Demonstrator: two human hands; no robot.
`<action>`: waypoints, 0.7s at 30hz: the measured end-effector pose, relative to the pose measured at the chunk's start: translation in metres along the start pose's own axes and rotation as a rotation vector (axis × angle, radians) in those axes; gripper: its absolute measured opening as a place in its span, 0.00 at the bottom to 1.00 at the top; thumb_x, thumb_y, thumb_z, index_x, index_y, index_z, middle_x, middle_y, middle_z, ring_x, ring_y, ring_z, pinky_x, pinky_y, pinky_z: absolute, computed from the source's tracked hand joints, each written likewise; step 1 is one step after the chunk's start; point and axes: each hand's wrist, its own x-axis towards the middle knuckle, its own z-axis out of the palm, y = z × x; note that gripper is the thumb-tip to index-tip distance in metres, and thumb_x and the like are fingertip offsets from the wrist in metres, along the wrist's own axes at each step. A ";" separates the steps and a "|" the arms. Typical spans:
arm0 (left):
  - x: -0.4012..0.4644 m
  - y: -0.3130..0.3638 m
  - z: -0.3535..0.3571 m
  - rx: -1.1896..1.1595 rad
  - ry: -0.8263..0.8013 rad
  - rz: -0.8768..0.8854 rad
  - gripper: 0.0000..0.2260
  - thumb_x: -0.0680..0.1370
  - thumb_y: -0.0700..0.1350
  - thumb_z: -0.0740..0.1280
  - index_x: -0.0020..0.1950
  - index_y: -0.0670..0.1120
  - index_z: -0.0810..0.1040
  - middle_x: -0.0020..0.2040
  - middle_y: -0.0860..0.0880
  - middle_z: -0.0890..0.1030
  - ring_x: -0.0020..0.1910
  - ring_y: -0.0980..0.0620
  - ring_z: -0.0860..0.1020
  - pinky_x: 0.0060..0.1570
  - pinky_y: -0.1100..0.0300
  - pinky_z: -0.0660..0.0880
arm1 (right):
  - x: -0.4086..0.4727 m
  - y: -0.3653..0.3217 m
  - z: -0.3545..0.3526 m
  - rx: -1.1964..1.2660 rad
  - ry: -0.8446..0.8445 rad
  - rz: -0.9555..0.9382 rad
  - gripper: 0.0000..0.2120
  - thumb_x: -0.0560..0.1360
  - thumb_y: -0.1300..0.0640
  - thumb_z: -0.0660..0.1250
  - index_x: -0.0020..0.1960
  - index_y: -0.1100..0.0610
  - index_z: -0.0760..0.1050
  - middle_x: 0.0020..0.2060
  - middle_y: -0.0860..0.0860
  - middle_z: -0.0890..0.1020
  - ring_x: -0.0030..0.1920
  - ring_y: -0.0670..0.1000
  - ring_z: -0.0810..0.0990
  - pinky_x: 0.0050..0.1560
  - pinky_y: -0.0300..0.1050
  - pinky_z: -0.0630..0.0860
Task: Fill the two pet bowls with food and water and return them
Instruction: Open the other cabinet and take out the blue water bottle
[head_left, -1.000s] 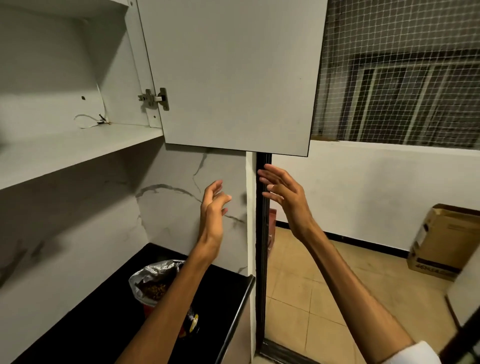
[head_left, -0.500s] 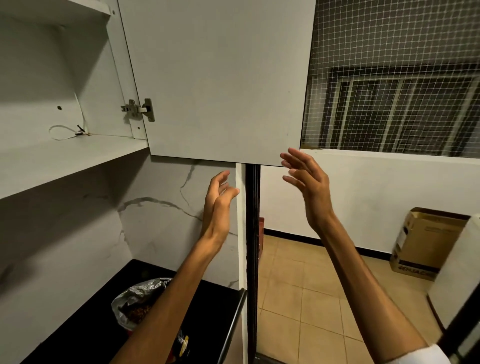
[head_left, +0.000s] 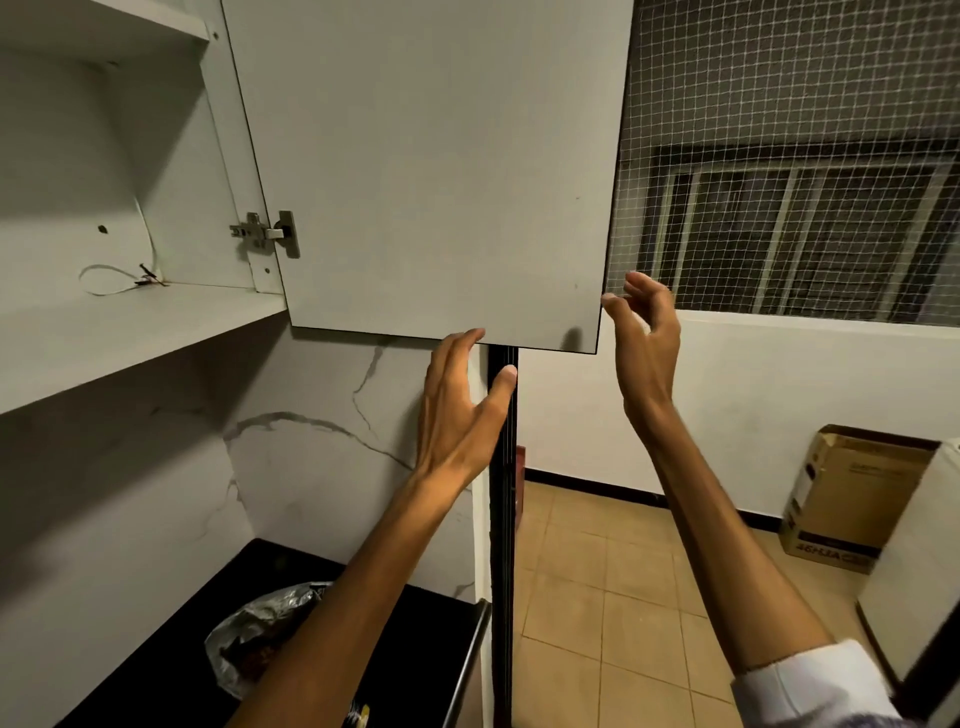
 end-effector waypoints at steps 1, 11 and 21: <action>0.002 0.001 0.002 0.037 -0.009 0.017 0.27 0.79 0.57 0.65 0.77 0.52 0.69 0.77 0.54 0.67 0.73 0.56 0.67 0.71 0.48 0.72 | 0.004 0.002 0.002 -0.004 -0.014 0.010 0.22 0.80 0.52 0.70 0.72 0.54 0.74 0.62 0.46 0.81 0.64 0.42 0.78 0.58 0.36 0.76; 0.017 -0.001 0.021 0.277 -0.049 0.082 0.30 0.82 0.56 0.66 0.83 0.54 0.60 0.84 0.50 0.55 0.82 0.51 0.56 0.79 0.45 0.61 | 0.020 0.010 0.013 0.022 -0.084 0.028 0.20 0.82 0.56 0.69 0.72 0.54 0.73 0.59 0.57 0.82 0.64 0.53 0.80 0.69 0.49 0.77; 0.022 0.001 0.031 0.277 -0.040 0.065 0.32 0.82 0.57 0.66 0.83 0.56 0.58 0.85 0.51 0.53 0.83 0.50 0.55 0.79 0.45 0.61 | 0.026 0.015 0.006 -0.010 -0.135 -0.061 0.20 0.83 0.56 0.69 0.73 0.54 0.73 0.45 0.53 0.81 0.52 0.49 0.82 0.51 0.33 0.79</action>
